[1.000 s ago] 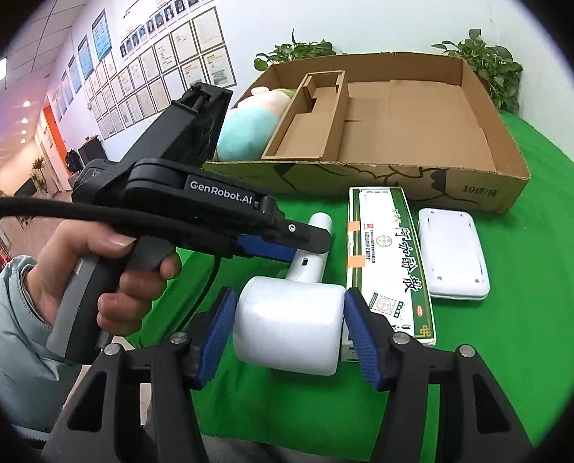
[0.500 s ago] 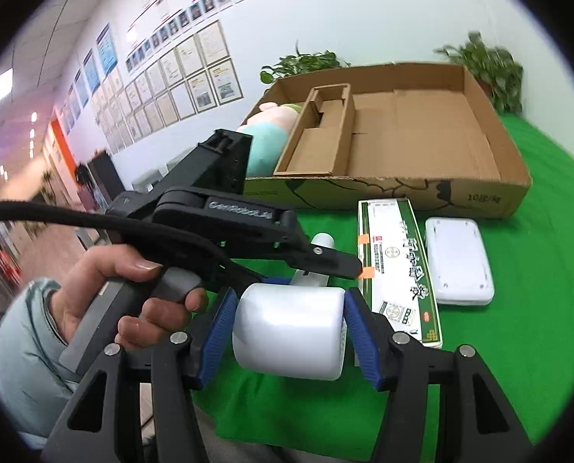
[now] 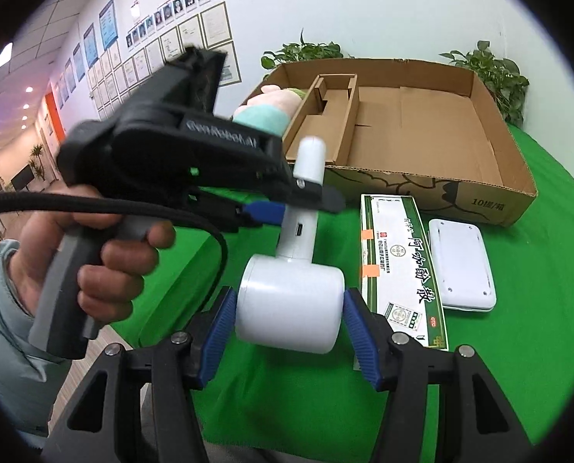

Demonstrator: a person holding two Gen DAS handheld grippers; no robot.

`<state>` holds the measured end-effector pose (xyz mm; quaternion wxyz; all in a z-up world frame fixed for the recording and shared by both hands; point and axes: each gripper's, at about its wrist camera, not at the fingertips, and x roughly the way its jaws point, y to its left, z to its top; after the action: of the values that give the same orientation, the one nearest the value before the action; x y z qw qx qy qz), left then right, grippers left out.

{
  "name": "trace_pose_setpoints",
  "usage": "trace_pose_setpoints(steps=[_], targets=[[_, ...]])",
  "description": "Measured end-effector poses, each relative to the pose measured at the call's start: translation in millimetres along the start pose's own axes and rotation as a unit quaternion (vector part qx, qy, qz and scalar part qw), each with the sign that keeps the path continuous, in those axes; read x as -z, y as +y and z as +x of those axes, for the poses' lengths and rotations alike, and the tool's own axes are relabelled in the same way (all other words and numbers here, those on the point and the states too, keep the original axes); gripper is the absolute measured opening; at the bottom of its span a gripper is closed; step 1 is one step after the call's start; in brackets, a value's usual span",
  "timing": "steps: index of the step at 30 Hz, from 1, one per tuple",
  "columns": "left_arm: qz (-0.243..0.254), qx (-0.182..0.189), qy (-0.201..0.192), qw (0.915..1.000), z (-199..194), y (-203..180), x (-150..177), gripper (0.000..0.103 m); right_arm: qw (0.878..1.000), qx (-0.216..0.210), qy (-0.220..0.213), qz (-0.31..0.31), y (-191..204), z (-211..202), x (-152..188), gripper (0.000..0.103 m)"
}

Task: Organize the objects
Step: 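Grasp the white fan head with the right gripper while the left gripper grips its handle, then carry the white fan into the box beside the insert tray with both grippers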

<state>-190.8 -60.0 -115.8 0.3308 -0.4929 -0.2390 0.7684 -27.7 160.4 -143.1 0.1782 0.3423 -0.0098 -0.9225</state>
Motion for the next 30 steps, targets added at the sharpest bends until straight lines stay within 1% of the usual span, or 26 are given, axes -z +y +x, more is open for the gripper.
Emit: trace_pose_setpoints(steps=[7,9,10,13,14,15,19,20,21,22,23,24,26,28,30], targets=[[0.049,-0.017,-0.017,0.9985,-16,-27,-22,0.029,1.000,0.006,-0.018,0.016,-4,-2,-15,0.056],[0.068,-0.022,-0.024,0.9972,-22,-39,-31,0.029,0.999,0.009,-0.027,0.018,-6,-3,-21,0.056],[0.074,-0.023,-0.027,0.9966,-15,-50,-37,0.029,0.999,0.011,-0.033,0.018,-7,-4,-25,0.056],[0.100,-0.024,-0.040,0.9939,-21,-72,-56,0.029,0.998,0.016,-0.051,0.019,-10,-8,-38,0.056],[0.107,-0.024,-0.045,0.9930,-12,-79,-53,0.029,0.998,0.019,-0.059,0.019,-11,-9,-44,0.056],[0.115,-0.025,-0.049,0.9918,-11,-87,-58,0.029,0.997,0.020,-0.065,0.019,-12,-10,-48,0.056],[0.151,-0.030,-0.072,0.9854,-14,-120,-87,0.029,0.995,0.030,-0.095,0.014,-19,-13,-73,0.056],[0.156,-0.033,-0.075,0.9843,4,-130,-82,0.029,0.994,0.032,-0.101,0.009,-21,-12,-78,0.056],[0.161,-0.038,-0.077,0.9832,8,-136,-92,0.029,0.994,0.031,-0.105,0.011,-25,-10,-86,0.056],[0.165,-0.043,-0.078,0.9822,10,-139,-103,0.029,0.994,0.030,-0.106,0.013,-28,-8,-92,0.056],[0.165,-0.048,-0.077,0.9821,9,-134,-104,0.029,0.994,0.028,-0.105,0.017,-32,-4,-100,0.056],[0.163,-0.054,-0.076,0.9822,11,-133,-113,0.029,0.995,0.023,-0.100,0.022,-37,2,-108,0.056],[0.153,-0.057,-0.075,0.9837,17,-123,-129,0.029,0.995,0.011,-0.090,0.034,-50,14,-126,0.056],[0.145,-0.060,-0.073,0.9849,31,-115,-152,0.029,0.996,0.007,-0.081,0.036,-60,26,-144,0.055],[0.138,-0.064,-0.072,0.9857,39,-108,-166,0.029,0.997,0.004,-0.071,0.039,-66,34,-157,0.055]])
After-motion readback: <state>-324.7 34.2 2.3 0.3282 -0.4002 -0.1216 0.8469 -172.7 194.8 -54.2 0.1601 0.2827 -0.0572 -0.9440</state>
